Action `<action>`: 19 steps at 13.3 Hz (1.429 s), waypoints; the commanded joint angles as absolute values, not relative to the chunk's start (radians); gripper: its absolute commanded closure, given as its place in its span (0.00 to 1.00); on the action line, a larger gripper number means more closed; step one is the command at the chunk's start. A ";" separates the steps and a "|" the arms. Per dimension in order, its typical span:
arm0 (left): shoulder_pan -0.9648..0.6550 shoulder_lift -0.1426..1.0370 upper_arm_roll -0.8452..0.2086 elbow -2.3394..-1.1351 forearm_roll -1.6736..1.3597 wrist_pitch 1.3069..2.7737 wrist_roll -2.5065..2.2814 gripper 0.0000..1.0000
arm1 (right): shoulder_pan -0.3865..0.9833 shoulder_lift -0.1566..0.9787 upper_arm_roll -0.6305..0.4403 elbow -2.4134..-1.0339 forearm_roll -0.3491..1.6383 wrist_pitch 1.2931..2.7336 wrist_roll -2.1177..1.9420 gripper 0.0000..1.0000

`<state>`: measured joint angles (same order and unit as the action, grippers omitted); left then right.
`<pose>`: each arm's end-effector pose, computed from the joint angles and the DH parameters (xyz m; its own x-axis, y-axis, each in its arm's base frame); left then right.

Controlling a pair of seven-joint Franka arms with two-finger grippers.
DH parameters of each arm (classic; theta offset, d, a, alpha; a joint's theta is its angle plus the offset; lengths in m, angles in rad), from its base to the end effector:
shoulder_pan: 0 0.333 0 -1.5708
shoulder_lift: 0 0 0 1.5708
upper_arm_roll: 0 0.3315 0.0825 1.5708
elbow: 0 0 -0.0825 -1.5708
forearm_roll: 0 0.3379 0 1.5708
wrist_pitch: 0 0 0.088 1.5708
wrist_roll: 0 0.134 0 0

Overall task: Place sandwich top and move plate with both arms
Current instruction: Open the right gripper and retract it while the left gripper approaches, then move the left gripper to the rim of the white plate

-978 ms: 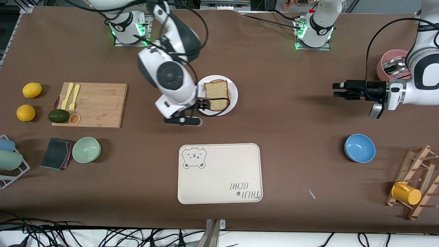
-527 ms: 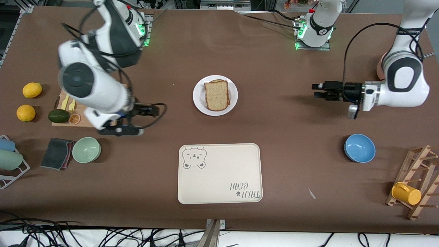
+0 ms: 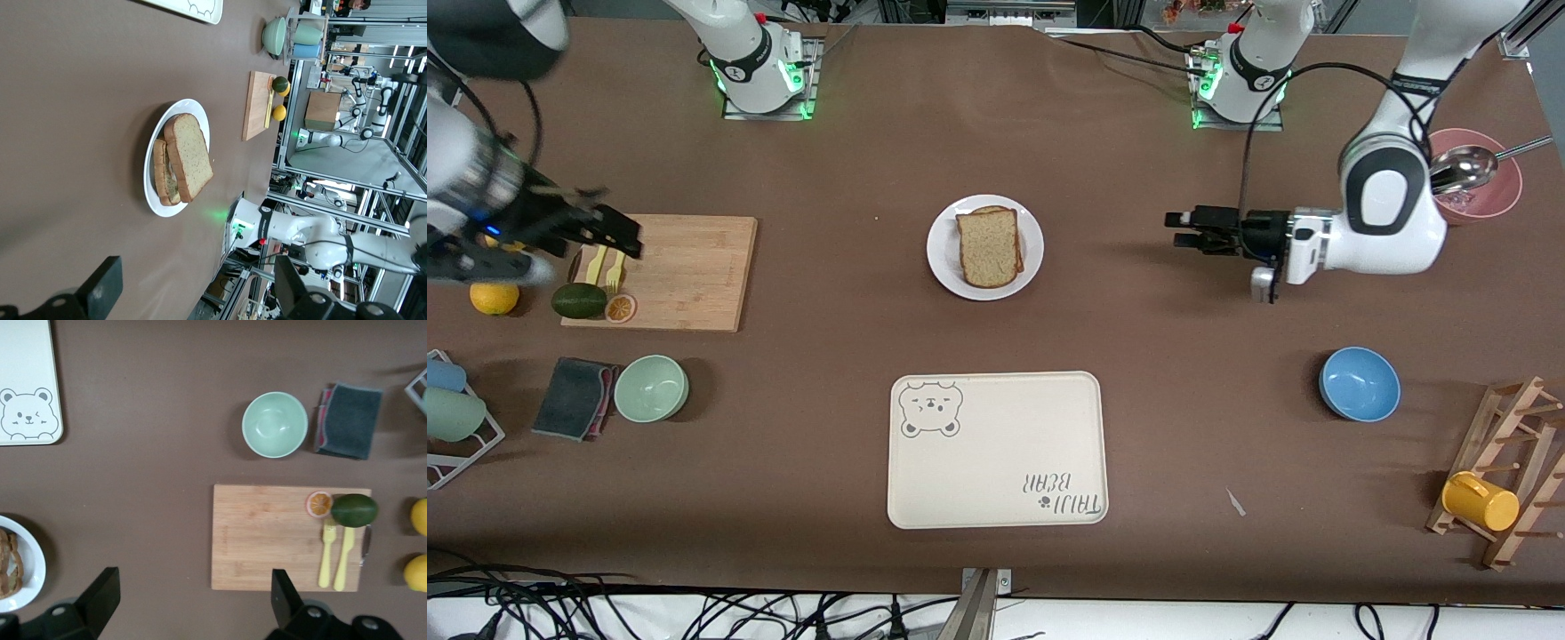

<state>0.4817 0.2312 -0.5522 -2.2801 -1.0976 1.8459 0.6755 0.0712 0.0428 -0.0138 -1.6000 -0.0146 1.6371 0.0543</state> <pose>0.4496 -0.1231 0.3131 0.9686 -0.1753 -0.1763 0.0919 -0.4066 0.9090 0.5260 0.0285 0.5842 1.0000 0.0041 -0.0049 0.0042 -0.9999 0.0154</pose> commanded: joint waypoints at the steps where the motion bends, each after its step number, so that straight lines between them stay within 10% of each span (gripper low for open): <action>1: 0.486 0.247 -0.577 -2.351 -1.176 1.896 0.794 0.00 | -0.006 -0.052 -0.023 -1.648 0.061 1.605 0.006 0.00; 7: 0.440 0.311 -0.578 -2.404 -1.245 1.962 0.903 0.00 | 0.011 -0.019 -0.163 -1.585 0.095 1.549 -0.198 0.00; 19: 0.141 0.439 -0.578 -2.405 -1.685 2.284 1.160 0.00 | -0.074 -0.032 -0.018 -1.646 0.025 1.552 -0.109 0.00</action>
<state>0.1786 0.4422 -0.5787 -2.4094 -1.6081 2.2480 1.1329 -0.0505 -0.0098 -0.0327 -1.6336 0.0390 1.5547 -0.1107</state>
